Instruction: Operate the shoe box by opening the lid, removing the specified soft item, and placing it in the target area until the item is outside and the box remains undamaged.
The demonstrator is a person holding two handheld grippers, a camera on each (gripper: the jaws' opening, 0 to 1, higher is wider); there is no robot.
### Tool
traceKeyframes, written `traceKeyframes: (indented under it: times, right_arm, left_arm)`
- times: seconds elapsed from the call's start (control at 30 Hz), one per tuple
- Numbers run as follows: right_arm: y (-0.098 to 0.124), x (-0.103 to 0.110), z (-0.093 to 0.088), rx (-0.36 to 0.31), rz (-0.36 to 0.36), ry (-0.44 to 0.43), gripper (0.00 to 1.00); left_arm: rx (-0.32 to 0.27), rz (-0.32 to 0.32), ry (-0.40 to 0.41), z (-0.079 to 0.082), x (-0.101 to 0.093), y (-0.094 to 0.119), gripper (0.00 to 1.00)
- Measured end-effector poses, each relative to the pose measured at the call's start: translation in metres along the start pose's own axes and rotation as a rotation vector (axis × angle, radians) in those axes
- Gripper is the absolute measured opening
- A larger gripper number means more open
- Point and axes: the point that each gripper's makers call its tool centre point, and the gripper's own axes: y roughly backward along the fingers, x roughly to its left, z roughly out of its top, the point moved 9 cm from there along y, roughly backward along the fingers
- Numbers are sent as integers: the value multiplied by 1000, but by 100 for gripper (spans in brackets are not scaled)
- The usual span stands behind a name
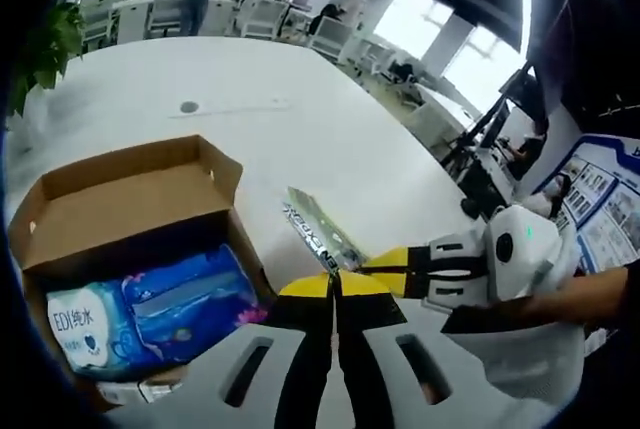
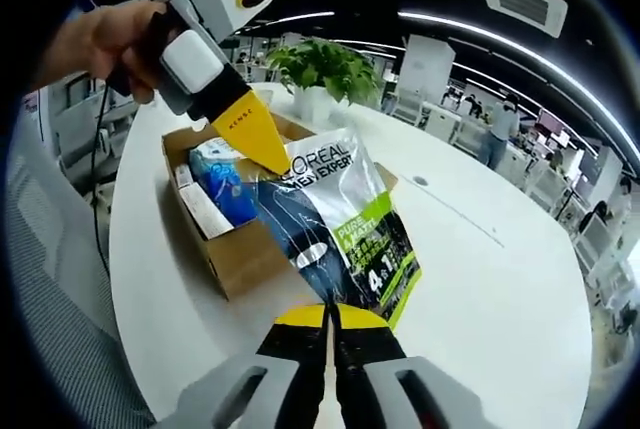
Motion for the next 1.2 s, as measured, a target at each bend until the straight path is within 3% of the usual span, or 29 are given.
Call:
traceKeyframes:
  times: [0.67, 1.2]
  right_arm:
    - [-2, -6, -12, 24, -66, -41, 0]
    - [-2, 1, -2, -28, -53, 6, 2]
  left_arm:
    - [32, 25, 3, -7, -6, -17, 0]
    - [43, 32, 5, -6, -8, -25, 0]
